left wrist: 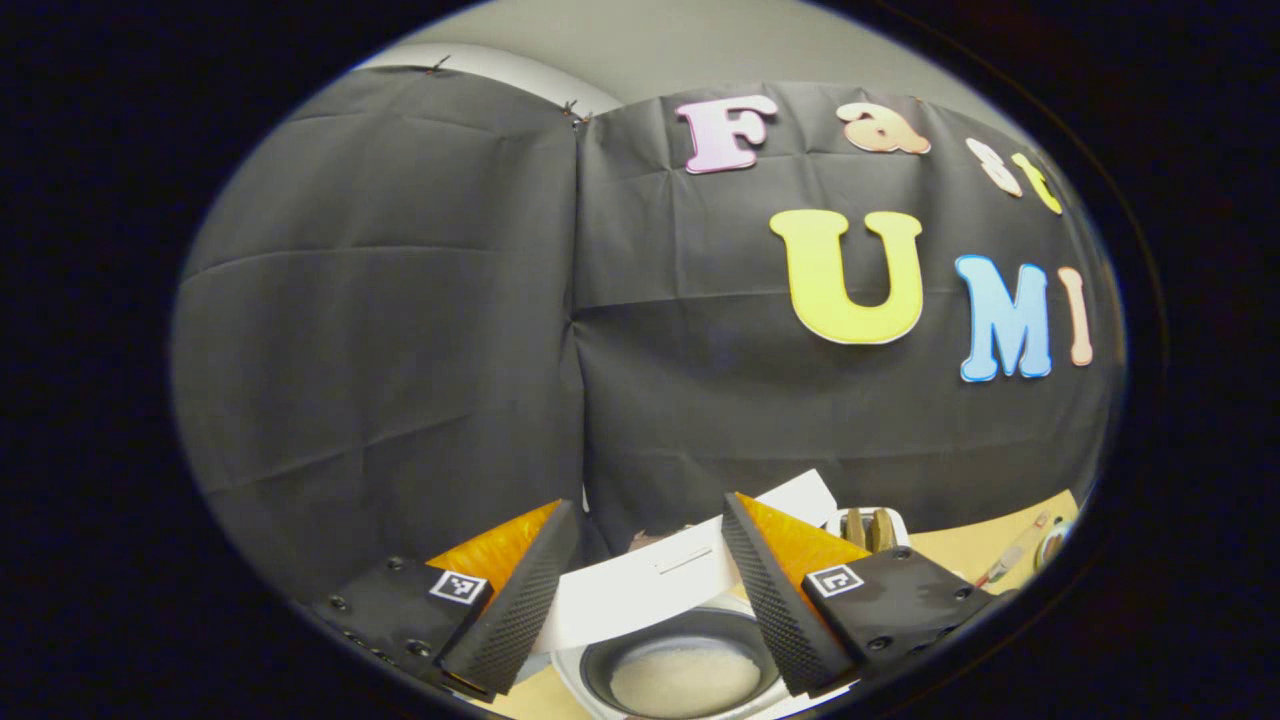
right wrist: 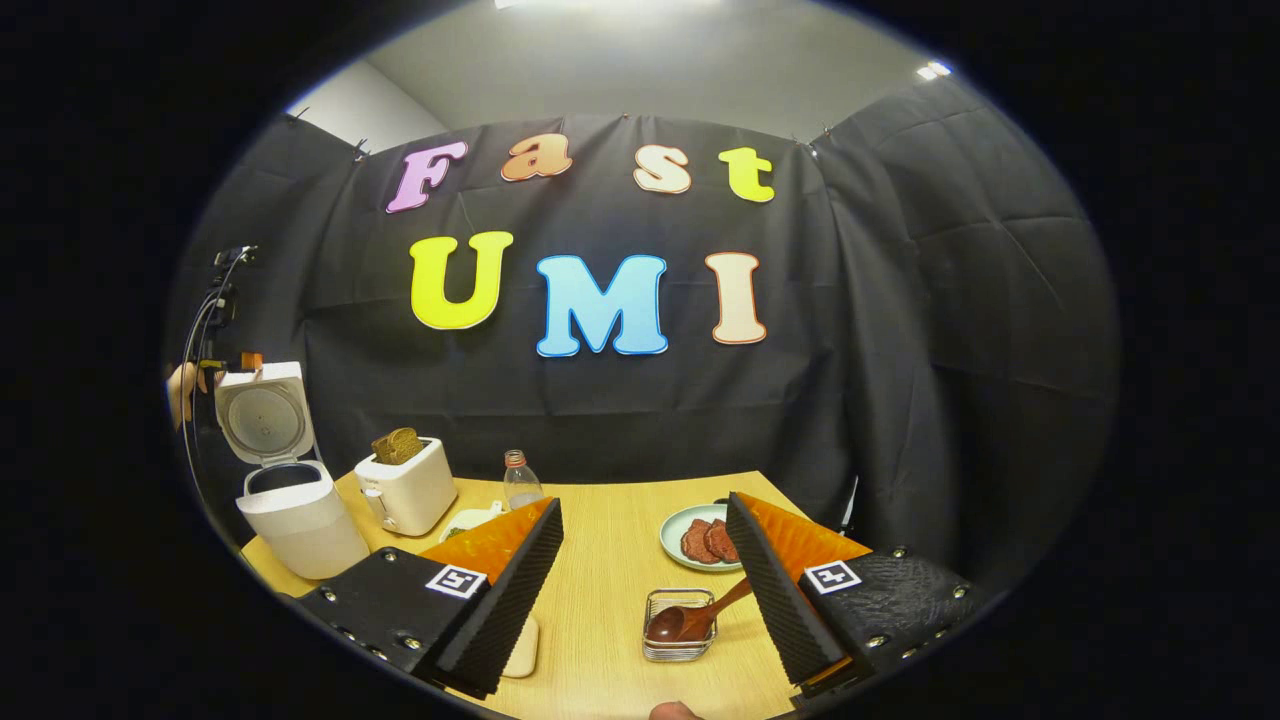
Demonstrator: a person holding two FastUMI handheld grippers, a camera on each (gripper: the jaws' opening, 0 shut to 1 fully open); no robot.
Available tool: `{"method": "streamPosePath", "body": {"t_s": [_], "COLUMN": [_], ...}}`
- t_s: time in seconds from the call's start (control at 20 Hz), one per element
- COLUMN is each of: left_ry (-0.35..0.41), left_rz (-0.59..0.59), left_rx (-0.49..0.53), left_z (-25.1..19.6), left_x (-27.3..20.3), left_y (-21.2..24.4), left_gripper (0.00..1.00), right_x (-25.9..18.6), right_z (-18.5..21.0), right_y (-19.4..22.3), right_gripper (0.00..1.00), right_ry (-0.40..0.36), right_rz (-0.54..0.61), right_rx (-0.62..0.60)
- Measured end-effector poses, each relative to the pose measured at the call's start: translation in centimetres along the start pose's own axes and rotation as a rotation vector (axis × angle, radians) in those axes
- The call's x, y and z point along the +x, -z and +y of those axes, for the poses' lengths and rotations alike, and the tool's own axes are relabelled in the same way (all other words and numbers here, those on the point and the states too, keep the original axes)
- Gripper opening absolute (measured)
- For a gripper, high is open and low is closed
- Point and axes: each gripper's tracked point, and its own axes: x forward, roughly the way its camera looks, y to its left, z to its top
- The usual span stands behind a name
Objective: Close the left gripper, press the button to open the rice cooker; take a wooden spoon from the chopstick holder with the right hand, scoop a spoonful of rice and pour it into the rice cooker, then put the wooden spoon back into the chopstick holder.
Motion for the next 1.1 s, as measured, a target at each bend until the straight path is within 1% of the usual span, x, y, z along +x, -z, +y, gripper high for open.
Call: {"method": "streamPosePath", "body": {"t_s": [0.2,0.35,0.45,0.65,1.05,1.1], "left_ry": [0.013,0.022,0.028,0.037,0.045,0.045], "left_rz": [0.028,0.043,0.053,0.088,0.16,0.165], "left_rx": [0.01,0.019,0.021,-0.004,-0.008,-0.002], "left_z": [-1.6,-2.5,-3.0,-4.4,-6.8,-6.9], "left_x": [-1.5,-2.9,-3.7,-5.6,-7.6,-7.8], "left_y": [1.7,3.4,4.5,7.3,12.5,13.1], "left_gripper": [1.0,1.0,0.99,1.0,1.0,0.95], "right_x": [0.3,0.5,0.6,0.8,0.8,0.8], "right_z": [-1.3,-1.9,-2.6,-3.5,-4.9,-5.1], "right_y": [-0.4,-0.6,-0.6,-0.7,-0.2,-0.1], "right_gripper": [1.0,1.0,1.0,1.0,1.0,1.0], "right_ry": [-0.009,-0.022,-0.021,-0.026,-0.019,-0.02], "right_rz": [-0.005,-0.007,-0.015,-0.019,-0.023,-0.02], "right_rx": [-0.029,-0.016,-0.029,-0.045,-0.059,-0.056]}}
